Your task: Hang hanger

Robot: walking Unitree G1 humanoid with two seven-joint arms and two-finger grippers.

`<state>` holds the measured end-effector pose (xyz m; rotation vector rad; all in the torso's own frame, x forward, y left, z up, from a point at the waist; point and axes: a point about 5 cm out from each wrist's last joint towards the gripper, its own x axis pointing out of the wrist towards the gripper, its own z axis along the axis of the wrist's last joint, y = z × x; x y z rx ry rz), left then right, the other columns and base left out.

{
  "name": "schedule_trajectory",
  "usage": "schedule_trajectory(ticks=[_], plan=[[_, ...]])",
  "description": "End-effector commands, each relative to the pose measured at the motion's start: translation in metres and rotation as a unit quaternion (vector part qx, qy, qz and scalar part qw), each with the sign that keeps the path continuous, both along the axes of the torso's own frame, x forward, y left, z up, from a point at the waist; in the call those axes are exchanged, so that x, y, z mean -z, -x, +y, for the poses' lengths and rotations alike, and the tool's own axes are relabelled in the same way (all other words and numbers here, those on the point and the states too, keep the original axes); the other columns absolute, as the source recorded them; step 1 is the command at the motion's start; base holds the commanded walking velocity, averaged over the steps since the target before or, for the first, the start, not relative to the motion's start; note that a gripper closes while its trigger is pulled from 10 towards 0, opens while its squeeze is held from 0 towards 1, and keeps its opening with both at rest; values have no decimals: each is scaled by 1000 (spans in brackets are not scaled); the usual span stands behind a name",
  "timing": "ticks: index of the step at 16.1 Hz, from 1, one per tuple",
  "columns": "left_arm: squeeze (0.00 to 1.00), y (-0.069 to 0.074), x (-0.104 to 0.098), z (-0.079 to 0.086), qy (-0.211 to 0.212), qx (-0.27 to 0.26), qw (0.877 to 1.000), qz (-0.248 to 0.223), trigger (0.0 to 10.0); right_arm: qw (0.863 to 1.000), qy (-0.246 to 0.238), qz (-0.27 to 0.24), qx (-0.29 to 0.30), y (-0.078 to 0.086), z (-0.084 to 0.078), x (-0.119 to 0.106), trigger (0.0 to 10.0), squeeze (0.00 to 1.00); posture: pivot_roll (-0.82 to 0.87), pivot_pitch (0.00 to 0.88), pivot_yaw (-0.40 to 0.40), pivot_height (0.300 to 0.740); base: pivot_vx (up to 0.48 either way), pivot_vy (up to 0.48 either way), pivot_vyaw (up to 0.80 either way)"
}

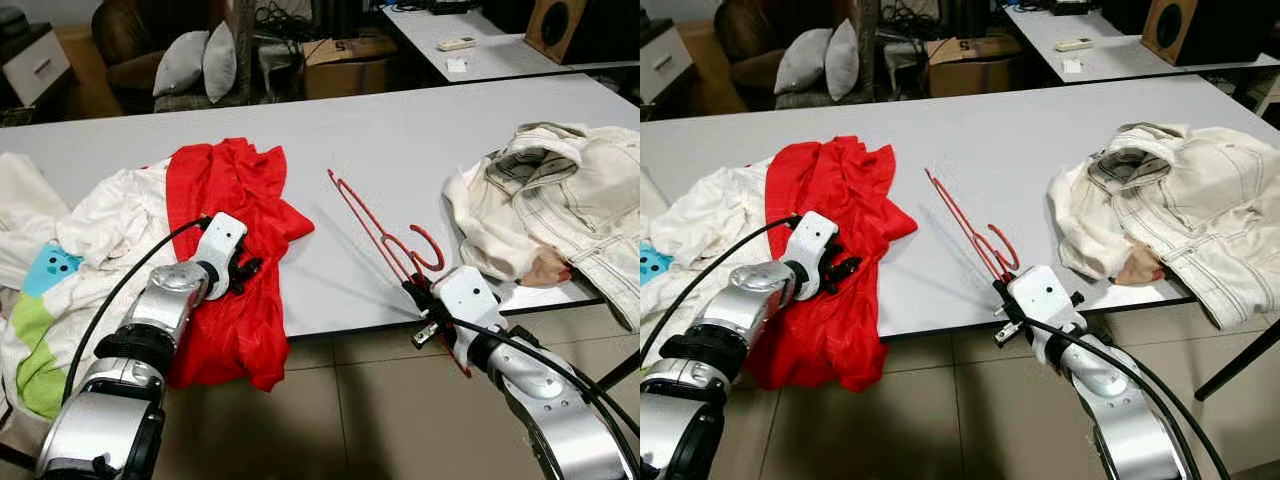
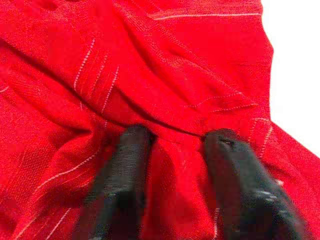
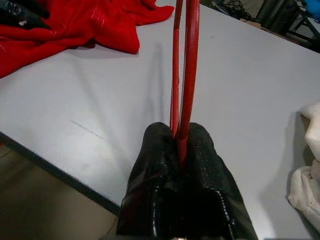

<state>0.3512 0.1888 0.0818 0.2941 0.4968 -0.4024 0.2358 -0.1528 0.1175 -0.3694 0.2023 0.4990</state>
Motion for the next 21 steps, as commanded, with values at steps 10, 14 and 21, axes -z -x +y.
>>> schedule_trajectory(ticks=[10, 14, 21], plan=[[0, -2, 4, -2, 68, -71, 995, -19, 0, 1000, 11, -3, 23, 0, -6, -1, 10000, 0, -152, 0, 117, 740, 0, 0, 0], [0, -15, -13, -18, 126, -73, 988, -60, 0, 996, 20, -11, 83, -7, -16, -1, 10000, 0, -152, 0, 116, 740, 0, 0, 0], [0, -67, -161, -71, 303, -19, 922, -241, 0, 980, 20, -34, 197, -11, -40, -5, 10000, 0, -183, 0, 157, 740, 0, 0, 0]])
